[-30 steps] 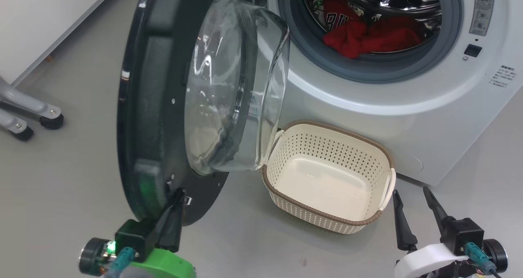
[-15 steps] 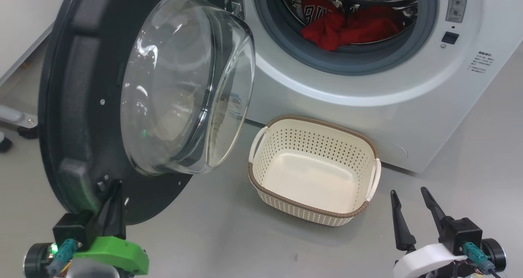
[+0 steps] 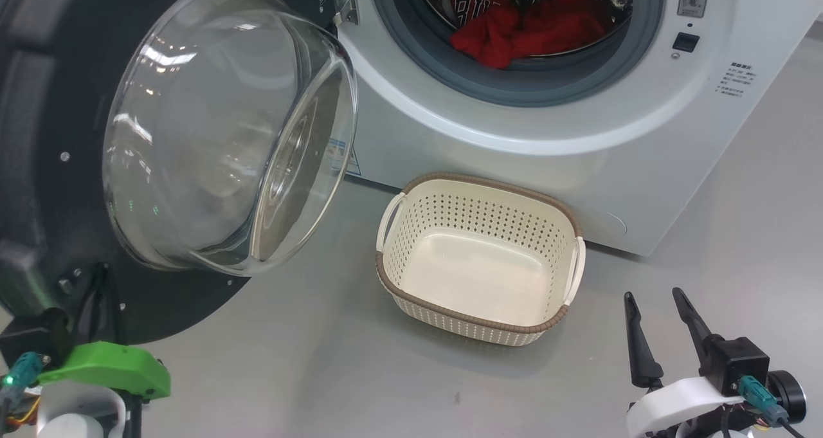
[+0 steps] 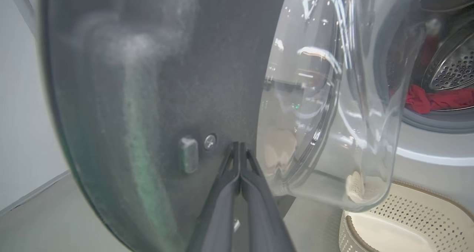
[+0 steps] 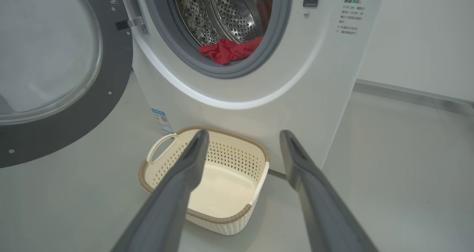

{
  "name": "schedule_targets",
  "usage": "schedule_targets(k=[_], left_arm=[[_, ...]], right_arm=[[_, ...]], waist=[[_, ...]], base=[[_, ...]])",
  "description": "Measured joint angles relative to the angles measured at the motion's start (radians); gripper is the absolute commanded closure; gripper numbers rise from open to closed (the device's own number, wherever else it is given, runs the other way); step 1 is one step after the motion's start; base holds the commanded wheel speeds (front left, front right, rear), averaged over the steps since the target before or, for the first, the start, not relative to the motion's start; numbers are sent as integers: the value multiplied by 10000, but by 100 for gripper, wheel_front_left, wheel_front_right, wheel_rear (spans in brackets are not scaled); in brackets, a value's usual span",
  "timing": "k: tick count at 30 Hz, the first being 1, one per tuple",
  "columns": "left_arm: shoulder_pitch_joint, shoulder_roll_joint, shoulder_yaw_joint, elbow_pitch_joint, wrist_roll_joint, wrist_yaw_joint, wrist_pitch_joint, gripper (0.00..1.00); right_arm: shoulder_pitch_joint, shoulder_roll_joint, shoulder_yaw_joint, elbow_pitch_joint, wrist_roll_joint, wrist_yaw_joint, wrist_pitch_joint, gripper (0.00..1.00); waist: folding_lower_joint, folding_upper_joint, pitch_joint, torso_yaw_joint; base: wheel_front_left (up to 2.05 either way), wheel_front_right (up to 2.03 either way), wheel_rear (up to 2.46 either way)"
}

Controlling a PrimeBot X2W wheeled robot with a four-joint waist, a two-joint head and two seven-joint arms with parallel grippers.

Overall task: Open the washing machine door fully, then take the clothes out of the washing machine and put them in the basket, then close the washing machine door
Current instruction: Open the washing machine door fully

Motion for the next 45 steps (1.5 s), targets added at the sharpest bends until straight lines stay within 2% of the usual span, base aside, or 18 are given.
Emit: schedule_targets(k=[14,25,27,35,45], left_arm=[[-848,464,940,1200,-107,15,-351,100],[-966,380,1009,1615,-107,48,-692,100],[-952,293,1053,1601,-107,88,-803,100],[-650,-59,583,1252,119,90,-966,100],[55,-228,-84,299,577,-15,-1053,100]], right_arm=[[-14,0,-15,0,-10,6,0,0],[-70,10,-13,2,-82,10,0,0],[-102,15,21,23,-84,100,0,0],[-99,21,-161,29,-84,96,0,0],[-101,27,-102,102,-98,111,0,0]], waist=[[0,0,64,-167],[0,0,76,-294],[0,0,57,-340],[0,0,-93,-368],[0,0,-306,-343]], base=[[0,0,0],[0,0,0],[0,0,0],[0,0,0],[0,0,0]])
